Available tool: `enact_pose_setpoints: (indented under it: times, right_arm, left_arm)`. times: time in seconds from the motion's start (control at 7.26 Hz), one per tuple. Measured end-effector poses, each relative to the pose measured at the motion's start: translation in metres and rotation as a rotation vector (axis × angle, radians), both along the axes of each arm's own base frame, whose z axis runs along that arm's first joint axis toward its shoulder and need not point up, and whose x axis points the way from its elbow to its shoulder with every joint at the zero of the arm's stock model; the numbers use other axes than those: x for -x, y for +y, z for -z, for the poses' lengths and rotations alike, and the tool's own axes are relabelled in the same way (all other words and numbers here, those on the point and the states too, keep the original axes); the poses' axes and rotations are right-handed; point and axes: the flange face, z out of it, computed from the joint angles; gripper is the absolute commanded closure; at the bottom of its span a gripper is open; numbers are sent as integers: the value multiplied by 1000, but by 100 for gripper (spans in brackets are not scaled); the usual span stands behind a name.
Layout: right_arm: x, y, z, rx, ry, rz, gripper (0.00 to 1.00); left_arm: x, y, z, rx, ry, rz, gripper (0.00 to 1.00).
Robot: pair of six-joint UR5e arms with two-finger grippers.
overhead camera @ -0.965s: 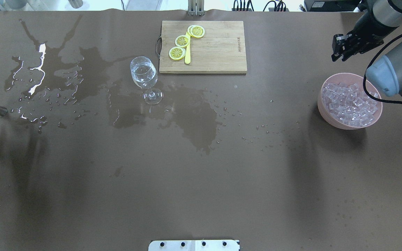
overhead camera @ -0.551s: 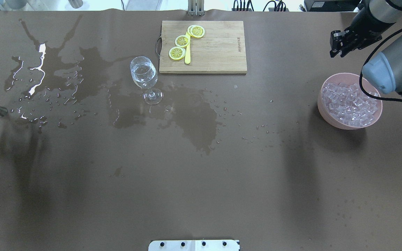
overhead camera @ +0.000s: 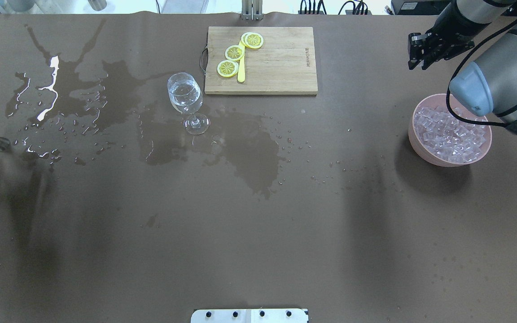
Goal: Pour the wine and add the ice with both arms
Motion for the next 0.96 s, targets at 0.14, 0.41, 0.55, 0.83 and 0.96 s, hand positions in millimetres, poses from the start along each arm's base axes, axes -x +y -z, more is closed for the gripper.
enact_pose_setpoints:
  times: [0.14, 0.41, 0.55, 0.83, 0.96]
  right_arm:
    - [8, -1, 11, 9, -4, 0, 99]
    - [16, -2, 26, 17, -3, 0, 99]
    - [18, -3, 29, 16, 0, 0, 99]
    - [18, -2, 31, 15, 1, -1, 99]
    - [18, -2, 32, 14, 0, -1, 99]
  left_arm:
    - [4, 1, -1, -7, -5, 23, 11]
    - [3, 2, 1, -28, -3, 94, 11]
    - [1, 3, 1, -34, -1, 110, 11]
    - [-5, 4, 3, -42, -2, 115, 11]
    - [-10, 4, 4, -48, -5, 117, 11]
